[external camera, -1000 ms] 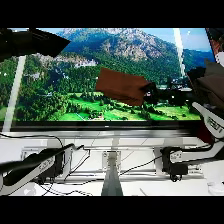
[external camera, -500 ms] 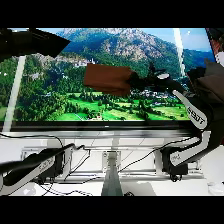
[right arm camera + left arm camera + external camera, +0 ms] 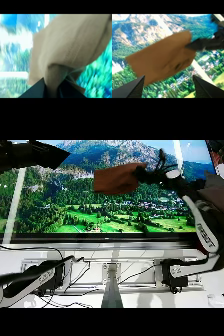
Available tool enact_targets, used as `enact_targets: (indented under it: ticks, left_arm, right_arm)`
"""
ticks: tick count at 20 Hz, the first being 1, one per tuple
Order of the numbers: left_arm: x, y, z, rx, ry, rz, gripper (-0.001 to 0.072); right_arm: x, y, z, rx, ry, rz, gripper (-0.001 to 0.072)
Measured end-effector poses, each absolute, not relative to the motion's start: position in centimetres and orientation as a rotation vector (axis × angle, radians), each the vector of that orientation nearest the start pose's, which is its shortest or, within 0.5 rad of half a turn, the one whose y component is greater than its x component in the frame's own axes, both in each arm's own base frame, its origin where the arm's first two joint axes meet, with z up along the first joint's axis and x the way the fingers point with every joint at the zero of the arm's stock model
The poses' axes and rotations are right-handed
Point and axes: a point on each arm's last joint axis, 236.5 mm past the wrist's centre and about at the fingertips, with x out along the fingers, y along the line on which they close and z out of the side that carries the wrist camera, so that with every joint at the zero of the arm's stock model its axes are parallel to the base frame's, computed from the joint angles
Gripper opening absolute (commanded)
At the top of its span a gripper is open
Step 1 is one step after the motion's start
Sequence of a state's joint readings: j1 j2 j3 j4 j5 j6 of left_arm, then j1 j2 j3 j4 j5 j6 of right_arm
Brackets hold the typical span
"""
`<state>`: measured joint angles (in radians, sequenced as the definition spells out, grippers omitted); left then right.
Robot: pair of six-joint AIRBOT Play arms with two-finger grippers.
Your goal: Fold the clothes and pants, and hang the long-sleeved shirts on hangers.
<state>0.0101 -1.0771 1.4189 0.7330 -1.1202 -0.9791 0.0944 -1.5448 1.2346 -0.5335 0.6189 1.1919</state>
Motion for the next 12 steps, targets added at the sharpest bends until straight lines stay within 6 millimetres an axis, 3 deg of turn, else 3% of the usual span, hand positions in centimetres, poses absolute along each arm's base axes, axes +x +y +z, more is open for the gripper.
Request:
enact_targets:
  ticks: [4, 7, 10, 12]
  left_arm:
    - [39.1, -15.4, 26.6, -0.093, 0.522, -0.738, 0.0656]
    - [39.1, -15.4, 26.6, -0.093, 0.522, -0.738, 0.0656]
    - [39.1, -15.4, 26.6, -0.093, 0.522, -0.738, 0.0656]
    - [39.1, -15.4, 26.6, -0.093, 0.522, -0.738, 0.0656]
  right_arm:
    - [51.9, 9.8, 12.9, 0.539, 0.609, 0.333, 0.0022]
    - [49.5, 2.3, 19.4, 0.498, 0.487, 0.202, 0.0022]
    - [44.2, -6.6, 23.3, 0.442, 0.441, -0.018, 0.0022]
    - [39.0, -13.4, 24.3, 0.396, 0.451, -0.244, 0.0022]
